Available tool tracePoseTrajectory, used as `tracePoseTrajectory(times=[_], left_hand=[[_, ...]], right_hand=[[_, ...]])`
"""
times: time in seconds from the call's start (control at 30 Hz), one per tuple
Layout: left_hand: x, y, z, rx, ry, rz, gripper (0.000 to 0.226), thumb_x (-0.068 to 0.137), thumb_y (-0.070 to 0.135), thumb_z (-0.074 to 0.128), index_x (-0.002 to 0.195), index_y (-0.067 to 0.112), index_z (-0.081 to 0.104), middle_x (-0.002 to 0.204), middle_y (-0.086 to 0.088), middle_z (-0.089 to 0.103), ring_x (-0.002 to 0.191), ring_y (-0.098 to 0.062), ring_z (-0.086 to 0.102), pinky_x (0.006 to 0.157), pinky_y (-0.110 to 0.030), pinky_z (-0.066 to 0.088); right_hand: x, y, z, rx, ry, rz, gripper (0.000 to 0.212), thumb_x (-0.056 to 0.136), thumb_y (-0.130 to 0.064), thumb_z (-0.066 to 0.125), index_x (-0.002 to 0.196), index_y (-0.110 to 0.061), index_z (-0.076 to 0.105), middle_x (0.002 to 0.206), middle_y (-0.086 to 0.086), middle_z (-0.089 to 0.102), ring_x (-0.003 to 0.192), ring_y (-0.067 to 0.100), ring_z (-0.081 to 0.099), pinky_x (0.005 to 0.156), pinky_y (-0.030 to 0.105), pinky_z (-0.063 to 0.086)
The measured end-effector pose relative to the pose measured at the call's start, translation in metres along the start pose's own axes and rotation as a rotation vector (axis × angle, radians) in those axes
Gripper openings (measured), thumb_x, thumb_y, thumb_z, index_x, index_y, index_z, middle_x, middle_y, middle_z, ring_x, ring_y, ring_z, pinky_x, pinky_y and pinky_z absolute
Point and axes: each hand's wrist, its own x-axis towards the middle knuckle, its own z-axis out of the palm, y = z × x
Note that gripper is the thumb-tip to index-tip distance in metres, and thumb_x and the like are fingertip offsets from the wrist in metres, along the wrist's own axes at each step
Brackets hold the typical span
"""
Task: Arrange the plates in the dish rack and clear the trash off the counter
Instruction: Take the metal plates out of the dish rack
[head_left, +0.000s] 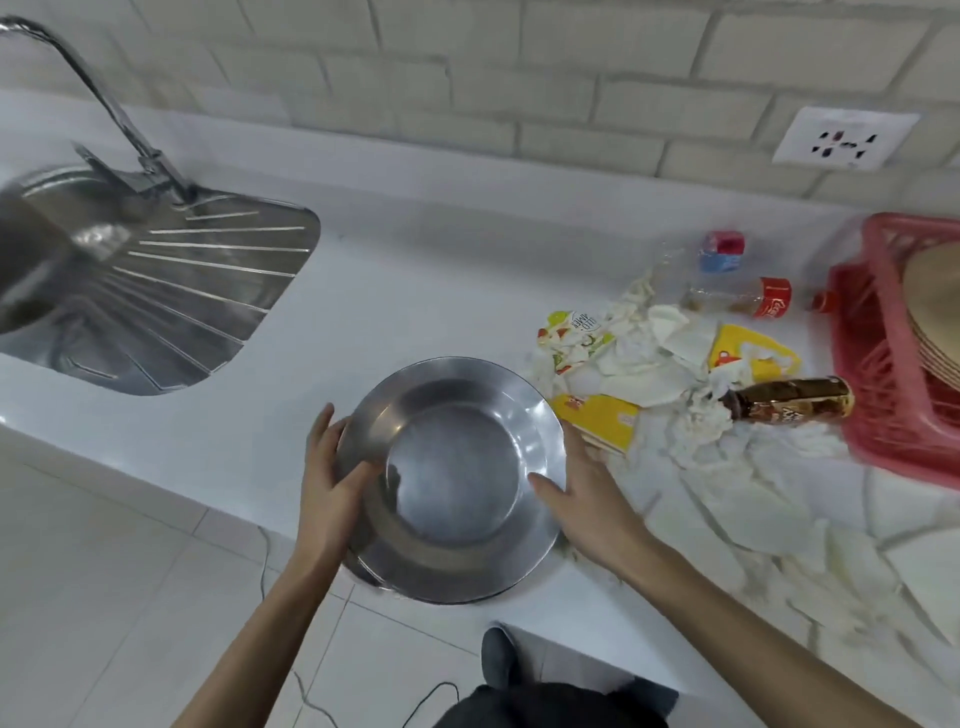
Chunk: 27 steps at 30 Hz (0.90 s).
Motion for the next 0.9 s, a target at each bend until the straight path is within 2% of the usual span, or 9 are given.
tracePoseTrajectory(times=[0.07, 0.17, 0.23, 0.3, 0.4, 0.5, 0.63, 0.77, 0.9], left_hand=[[0.005, -0.010, -0.011, 0.056, 0.002, 0.010, 0.063, 0.071, 0.032, 0.057, 0.133, 0.026, 0.053, 0.155, 0.024, 0.027, 0.114, 0.029, 0.038, 0.094, -0.019, 0.039], [0.010, -0.026, -0.023, 0.124, -0.013, 0.000, 0.051, 0.068, 0.049, 0.055, 0.119, 0.047, 0.051, 0.156, 0.024, 0.025, 0.137, 0.002, 0.033, 0.106, -0.035, 0.037], [0.012, -0.036, -0.025, 0.122, -0.028, -0.005, 0.049, 0.066, 0.053, 0.054, 0.115, 0.052, 0.048, 0.156, 0.020, 0.027, 0.142, -0.008, 0.031, 0.108, -0.039, 0.036], [0.014, -0.042, -0.027, 0.095, -0.048, -0.008, 0.066, 0.061, 0.051, 0.055, 0.126, 0.049, 0.046, 0.153, 0.012, 0.036, 0.134, -0.012, 0.041, 0.102, -0.036, 0.040], [0.019, -0.049, -0.030, 0.069, -0.071, -0.025, 0.074, 0.063, 0.037, 0.063, 0.135, 0.037, 0.046, 0.132, 0.011, 0.055, 0.116, -0.012, 0.055, 0.083, -0.027, 0.047], [0.017, -0.055, -0.031, 0.049, -0.071, 0.002, 0.064, 0.067, 0.026, 0.062, 0.124, 0.053, 0.047, 0.120, 0.024, 0.058, 0.109, 0.002, 0.057, 0.077, -0.027, 0.049], [0.013, -0.056, -0.025, 0.001, -0.020, -0.034, 0.062, 0.068, 0.025, 0.061, 0.127, 0.044, 0.050, 0.119, 0.020, 0.062, 0.105, -0.001, 0.061, 0.080, -0.033, 0.052], [0.013, -0.058, -0.016, 0.075, -0.009, -0.018, 0.079, 0.075, 0.030, 0.057, 0.149, 0.033, 0.029, 0.142, 0.014, 0.048, 0.122, -0.010, 0.050, 0.099, -0.034, 0.041], [0.014, -0.062, -0.015, 0.160, -0.015, 0.017, 0.075, 0.074, 0.021, 0.055, 0.147, 0.029, 0.036, 0.139, 0.019, 0.041, 0.122, -0.002, 0.041, 0.102, -0.029, 0.036]], right_hand=[[0.004, -0.005, 0.015, -0.082, -0.031, 0.027, 0.075, 0.098, -0.023, 0.054, 0.157, -0.023, 0.006, 0.137, -0.004, 0.048, 0.120, 0.013, 0.048, 0.090, 0.023, 0.034], [0.008, -0.013, 0.029, -0.236, -0.051, 0.047, 0.075, 0.101, -0.020, 0.048, 0.156, -0.014, -0.001, 0.147, 0.012, 0.044, 0.128, 0.026, 0.046, 0.099, 0.029, 0.035], [0.011, -0.018, 0.033, -0.304, -0.051, 0.053, 0.074, 0.102, -0.022, 0.047, 0.156, -0.013, -0.003, 0.145, 0.013, 0.047, 0.127, 0.026, 0.049, 0.099, 0.029, 0.037], [0.014, -0.020, 0.036, -0.387, -0.049, 0.048, 0.074, 0.102, -0.026, 0.046, 0.157, -0.012, -0.001, 0.131, 0.014, 0.058, 0.115, 0.026, 0.058, 0.091, 0.031, 0.042], [0.018, -0.021, 0.038, -0.518, -0.034, 0.033, 0.073, 0.101, -0.030, 0.046, 0.156, -0.007, 0.004, 0.114, 0.014, 0.065, 0.102, 0.028, 0.064, 0.082, 0.035, 0.047], [0.019, -0.020, 0.040, -0.637, -0.024, 0.007, 0.072, 0.101, -0.033, 0.044, 0.156, -0.007, 0.005, 0.113, 0.012, 0.066, 0.100, 0.029, 0.064, 0.081, 0.037, 0.047], [0.025, -0.016, 0.040, -0.827, -0.020, 0.012, 0.071, 0.101, -0.042, 0.039, 0.156, -0.011, 0.006, 0.117, 0.011, 0.064, 0.106, 0.029, 0.061, 0.093, 0.041, 0.041], [0.029, -0.011, 0.038, -0.730, -0.033, 0.105, 0.069, 0.100, -0.037, 0.039, 0.156, -0.018, 0.005, 0.102, 0.011, 0.065, 0.092, 0.031, 0.062, 0.076, 0.039, 0.043], [0.028, -0.007, 0.043, -0.644, -0.015, 0.136, 0.069, 0.100, -0.035, 0.038, 0.156, -0.021, 0.000, 0.090, 0.007, 0.061, 0.077, 0.027, 0.057, 0.069, 0.037, 0.043]])
